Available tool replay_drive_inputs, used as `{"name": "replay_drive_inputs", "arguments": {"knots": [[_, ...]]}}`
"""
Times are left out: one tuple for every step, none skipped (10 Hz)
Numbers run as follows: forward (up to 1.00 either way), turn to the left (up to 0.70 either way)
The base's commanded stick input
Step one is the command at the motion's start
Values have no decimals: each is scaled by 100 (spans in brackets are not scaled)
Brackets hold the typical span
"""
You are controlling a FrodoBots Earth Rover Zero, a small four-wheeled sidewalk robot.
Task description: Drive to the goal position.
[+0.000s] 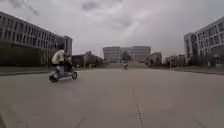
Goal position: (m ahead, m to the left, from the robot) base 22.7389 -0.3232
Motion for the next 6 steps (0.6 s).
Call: {"name": "replay_drive_inputs", "arguments": {"knots": [[70, -1], [70, -1], [70, -1], [70, -1], [70, -1], [70, -1]]}}
